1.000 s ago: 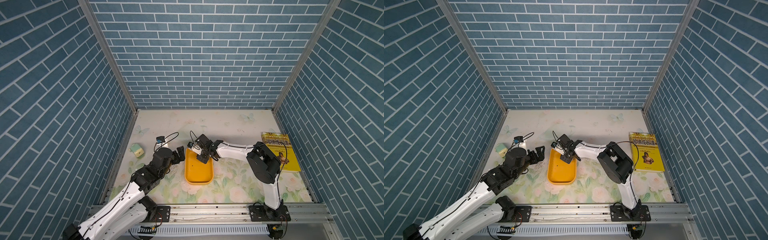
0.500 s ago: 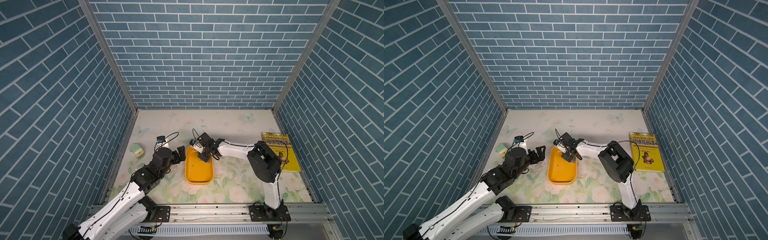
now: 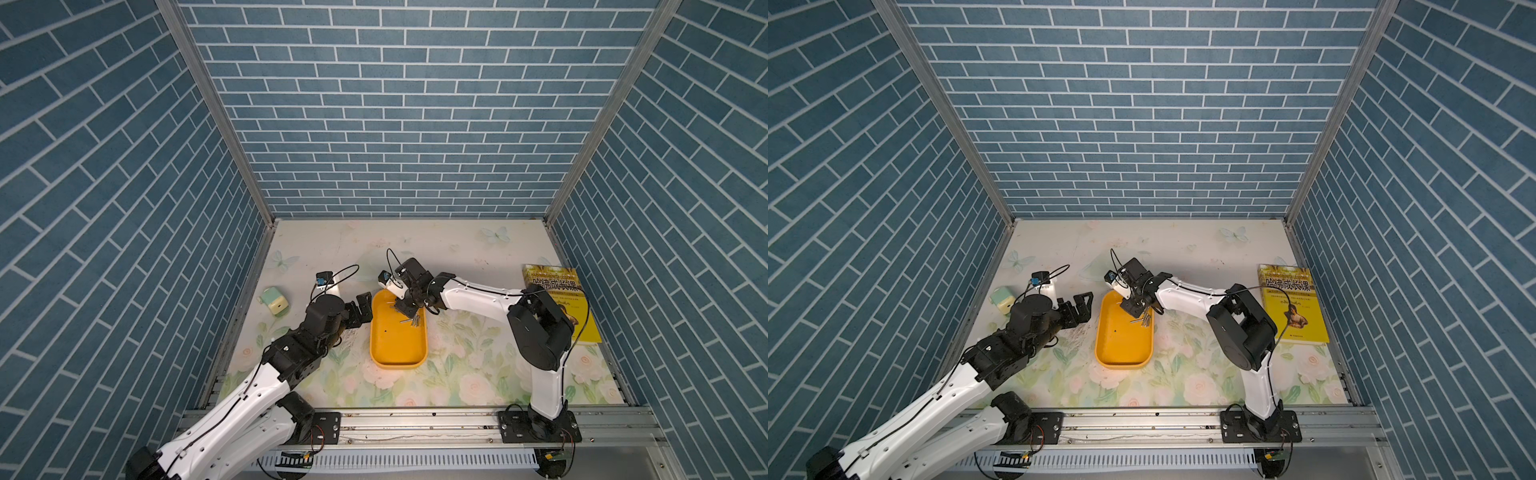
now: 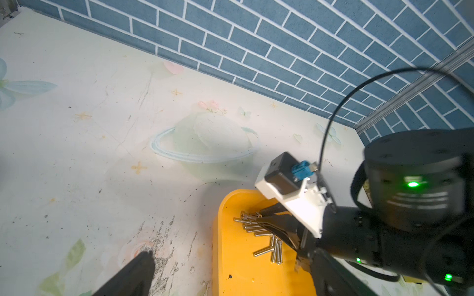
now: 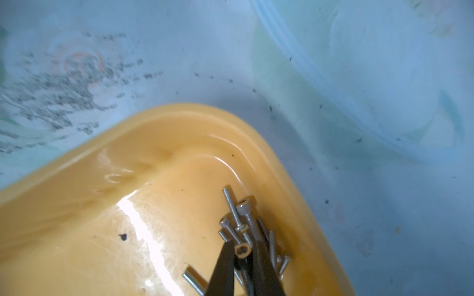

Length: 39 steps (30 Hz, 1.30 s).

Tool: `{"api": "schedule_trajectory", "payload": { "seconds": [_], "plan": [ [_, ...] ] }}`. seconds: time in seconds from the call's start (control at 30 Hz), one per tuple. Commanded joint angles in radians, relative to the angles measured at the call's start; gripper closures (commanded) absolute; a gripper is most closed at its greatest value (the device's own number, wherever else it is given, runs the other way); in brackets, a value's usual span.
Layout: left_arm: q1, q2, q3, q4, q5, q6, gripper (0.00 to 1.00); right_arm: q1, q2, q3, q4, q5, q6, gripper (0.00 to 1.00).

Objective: Take out the screws from the storage box
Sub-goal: Pick up the screw from the storage box, then place the screw at the center of the board.

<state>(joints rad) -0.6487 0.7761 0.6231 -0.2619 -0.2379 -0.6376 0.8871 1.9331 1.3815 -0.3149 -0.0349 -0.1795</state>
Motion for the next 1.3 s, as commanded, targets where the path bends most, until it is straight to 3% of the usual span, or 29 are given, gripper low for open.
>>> {"api": "schedule_trajectory", "payload": {
  "seconds": [0.0, 0.33, 0.67, 0.83, 0.97, 1.27],
  "plan": [
    [-0.008, 0.006, -0.007, 0.017, 0.01, 0.018, 0.0, -0.002, -0.078, 0.011, 0.041, -0.013, 0.009, 0.98],
    [-0.052, 0.083, -0.001, 0.059, 0.045, 0.047, 0.02, -0.007, -0.297, -0.194, 0.172, 0.142, 0.042, 1.0],
    [-0.267, 0.319, 0.113, 0.062, -0.081, 0.121, 0.03, -0.092, -0.497, -0.529, 0.38, 0.201, 0.117, 1.0],
    [-0.344, 0.522, 0.228, 0.029, -0.101, 0.17, 0.09, -0.144, -0.498, -0.634, 0.461, 0.2, 0.149, 1.0],
    [-0.355, 0.673, 0.318, -0.004, -0.095, 0.186, 0.12, -0.177, -0.465, -0.675, 0.524, 0.181, 0.168, 1.0],
    [-0.352, 0.745, 0.352, 0.028, -0.05, 0.253, 0.16, -0.241, -0.412, -0.698, 0.576, 0.151, 0.209, 1.0]
  ]
}}
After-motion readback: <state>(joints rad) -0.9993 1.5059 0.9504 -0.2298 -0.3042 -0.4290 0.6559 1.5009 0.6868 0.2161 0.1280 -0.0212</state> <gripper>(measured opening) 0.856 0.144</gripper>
